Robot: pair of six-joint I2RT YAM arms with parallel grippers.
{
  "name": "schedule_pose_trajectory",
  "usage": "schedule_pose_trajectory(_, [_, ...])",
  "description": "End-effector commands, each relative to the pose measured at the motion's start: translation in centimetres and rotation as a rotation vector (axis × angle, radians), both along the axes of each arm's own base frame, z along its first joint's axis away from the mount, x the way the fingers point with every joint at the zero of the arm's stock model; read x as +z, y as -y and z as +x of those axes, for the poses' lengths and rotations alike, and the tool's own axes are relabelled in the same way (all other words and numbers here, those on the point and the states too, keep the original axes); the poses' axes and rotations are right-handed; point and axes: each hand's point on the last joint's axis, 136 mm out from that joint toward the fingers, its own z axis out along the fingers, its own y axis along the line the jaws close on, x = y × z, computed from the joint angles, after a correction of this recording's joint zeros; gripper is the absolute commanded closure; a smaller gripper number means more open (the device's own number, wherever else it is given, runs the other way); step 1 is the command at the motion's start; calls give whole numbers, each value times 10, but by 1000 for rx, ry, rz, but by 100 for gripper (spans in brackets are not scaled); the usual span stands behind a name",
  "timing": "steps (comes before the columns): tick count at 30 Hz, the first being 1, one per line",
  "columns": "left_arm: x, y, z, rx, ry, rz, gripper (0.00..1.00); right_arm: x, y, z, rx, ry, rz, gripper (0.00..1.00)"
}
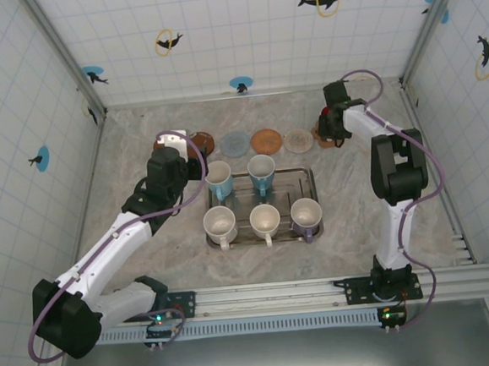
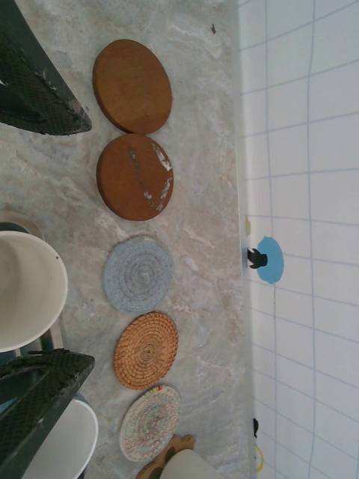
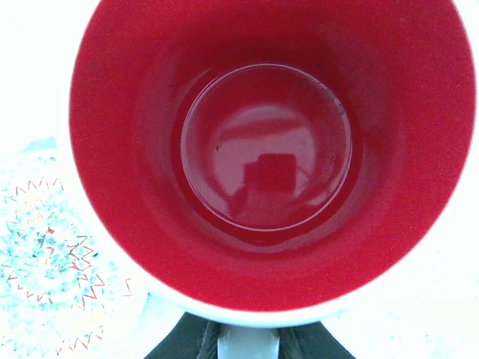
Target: Place the cup by the coaster
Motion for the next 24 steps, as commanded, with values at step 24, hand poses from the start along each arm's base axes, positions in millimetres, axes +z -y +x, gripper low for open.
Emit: schedule_pose_trajectory(24, [5, 3, 9, 8, -11, 14, 25, 106, 5, -52, -79, 280, 10, 34])
